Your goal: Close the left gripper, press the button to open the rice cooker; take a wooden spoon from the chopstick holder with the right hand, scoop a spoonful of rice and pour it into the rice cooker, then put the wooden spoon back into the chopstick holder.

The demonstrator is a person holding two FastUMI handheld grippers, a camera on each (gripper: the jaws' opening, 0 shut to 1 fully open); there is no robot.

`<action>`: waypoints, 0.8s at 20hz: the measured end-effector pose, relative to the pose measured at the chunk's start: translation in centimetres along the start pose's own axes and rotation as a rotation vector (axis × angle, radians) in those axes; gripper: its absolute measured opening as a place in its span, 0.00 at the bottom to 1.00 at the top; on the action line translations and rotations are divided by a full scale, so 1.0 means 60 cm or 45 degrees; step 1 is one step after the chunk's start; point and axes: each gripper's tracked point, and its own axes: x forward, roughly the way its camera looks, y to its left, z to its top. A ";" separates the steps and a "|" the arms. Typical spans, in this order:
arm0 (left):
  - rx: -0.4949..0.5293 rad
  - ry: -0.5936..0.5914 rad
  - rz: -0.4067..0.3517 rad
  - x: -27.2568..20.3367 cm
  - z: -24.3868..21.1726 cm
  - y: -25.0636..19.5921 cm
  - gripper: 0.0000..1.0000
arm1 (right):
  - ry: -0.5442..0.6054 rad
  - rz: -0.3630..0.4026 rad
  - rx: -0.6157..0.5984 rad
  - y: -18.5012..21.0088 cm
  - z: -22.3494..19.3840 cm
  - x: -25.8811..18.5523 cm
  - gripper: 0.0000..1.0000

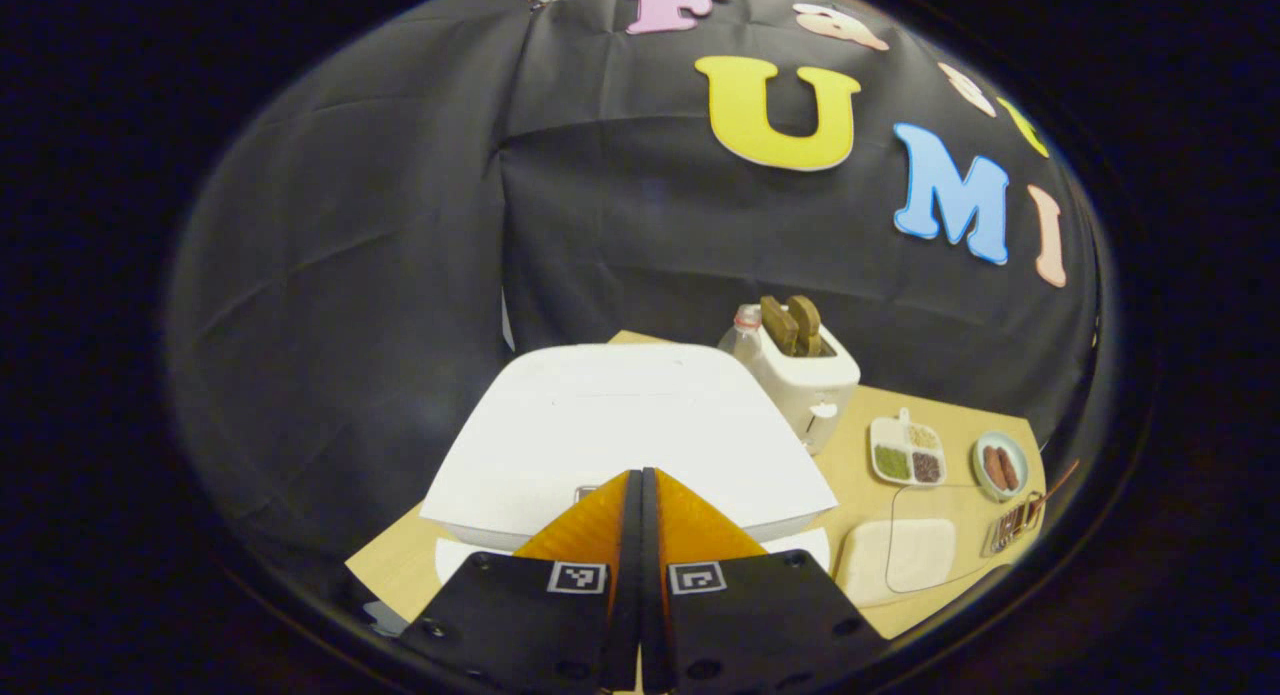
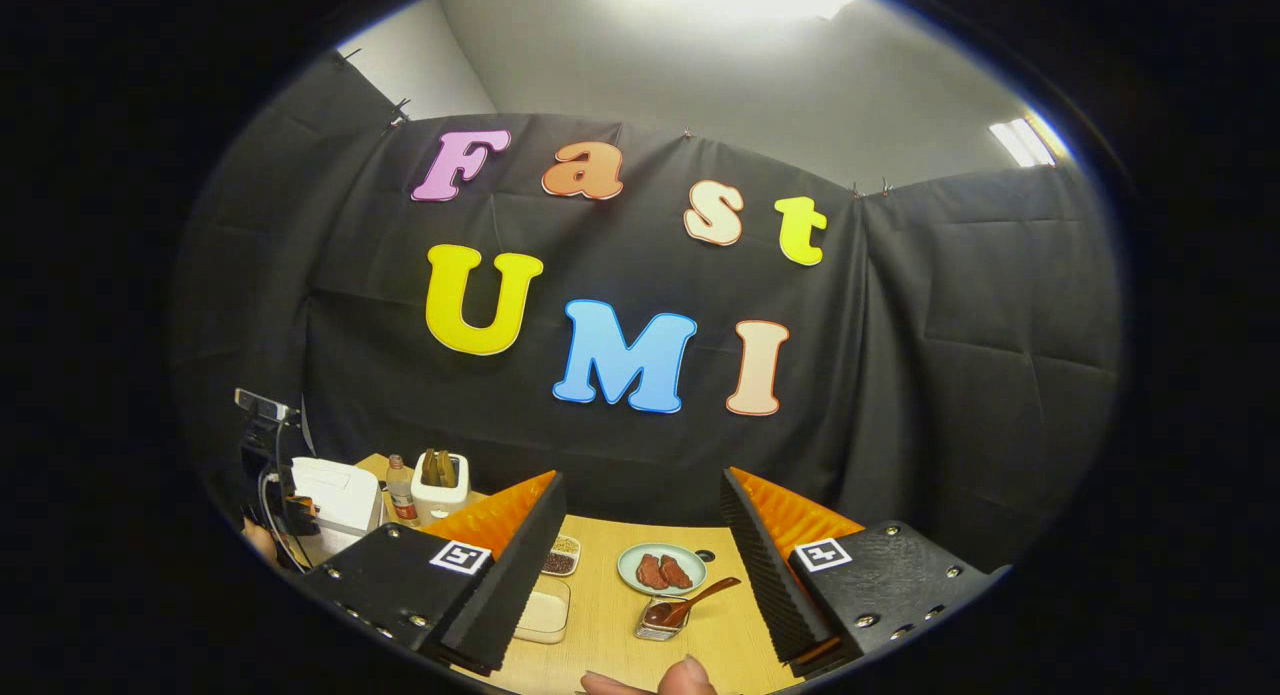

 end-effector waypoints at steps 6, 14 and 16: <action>-0.084 -0.186 -0.030 -0.039 0.066 0.002 0.09 | 0.000 0.030 0.008 0.009 -0.003 -0.005 0.95; -0.115 -0.235 -0.012 -0.071 0.068 0.027 0.09 | 0.003 0.040 0.014 0.001 -0.007 -0.023 0.95; -0.133 -0.245 -0.013 -0.082 0.071 0.032 0.09 | -0.001 0.041 0.024 -0.001 -0.009 -0.026 0.94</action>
